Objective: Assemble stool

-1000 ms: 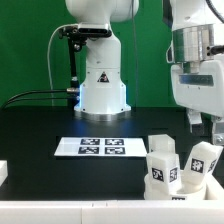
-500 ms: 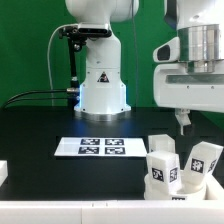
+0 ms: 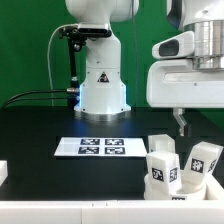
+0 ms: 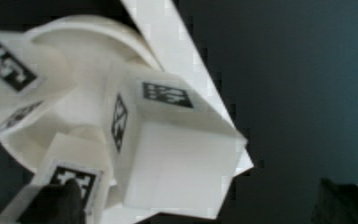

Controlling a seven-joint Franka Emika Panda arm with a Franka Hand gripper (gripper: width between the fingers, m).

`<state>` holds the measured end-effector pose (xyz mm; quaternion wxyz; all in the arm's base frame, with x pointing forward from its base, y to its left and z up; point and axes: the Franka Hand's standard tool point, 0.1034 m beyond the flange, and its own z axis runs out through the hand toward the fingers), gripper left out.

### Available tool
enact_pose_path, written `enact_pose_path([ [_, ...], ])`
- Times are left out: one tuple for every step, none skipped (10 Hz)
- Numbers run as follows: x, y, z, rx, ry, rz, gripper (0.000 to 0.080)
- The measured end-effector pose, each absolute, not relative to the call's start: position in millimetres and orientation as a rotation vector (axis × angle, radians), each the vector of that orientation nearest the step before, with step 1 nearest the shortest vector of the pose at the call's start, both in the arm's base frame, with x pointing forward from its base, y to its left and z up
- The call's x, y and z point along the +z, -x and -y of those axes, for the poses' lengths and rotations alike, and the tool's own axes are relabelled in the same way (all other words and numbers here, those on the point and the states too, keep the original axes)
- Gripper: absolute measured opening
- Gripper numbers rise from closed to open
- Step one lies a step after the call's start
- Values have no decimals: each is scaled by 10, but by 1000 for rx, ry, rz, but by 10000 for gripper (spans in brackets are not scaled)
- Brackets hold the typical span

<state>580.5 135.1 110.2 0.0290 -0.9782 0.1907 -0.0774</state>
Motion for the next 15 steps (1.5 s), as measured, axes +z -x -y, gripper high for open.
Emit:
enact_pose_path([
  [1101, -5807, -1341, -242, 3039, -512, 649],
  [1087, -5814, -1322, -244, 3096, -279, 649],
  [1051, -5838, -1313, -239, 3129, -45, 649],
  [1030, -5844, -1281, -232, 3134, 116, 649],
  [1036, -5851, -1240, -228, 3130, 233, 649],
  [1055, -5858, -1225, -242, 3131, 324, 649],
  [1049, -5861, -1198, -239, 3135, 420, 649],
  [1049, -5864, -1181, -238, 3138, 442, 649],
  [1042, -5831, -1175, -192, 3132, 490, 649],
  [1050, -5777, -1193, -84, 3116, 482, 649],
  [1081, -5763, -1236, 23, 3094, 519, 649],
  [1089, -5805, -1250, 24, 3075, 588, 649],
  [1070, -5808, -1244, 4, 3070, 622, 649],
  [1069, -5808, -1223, 7, 3068, 655, 649],
  [1067, -5809, -1216, 7, 3072, 645, 649],
])
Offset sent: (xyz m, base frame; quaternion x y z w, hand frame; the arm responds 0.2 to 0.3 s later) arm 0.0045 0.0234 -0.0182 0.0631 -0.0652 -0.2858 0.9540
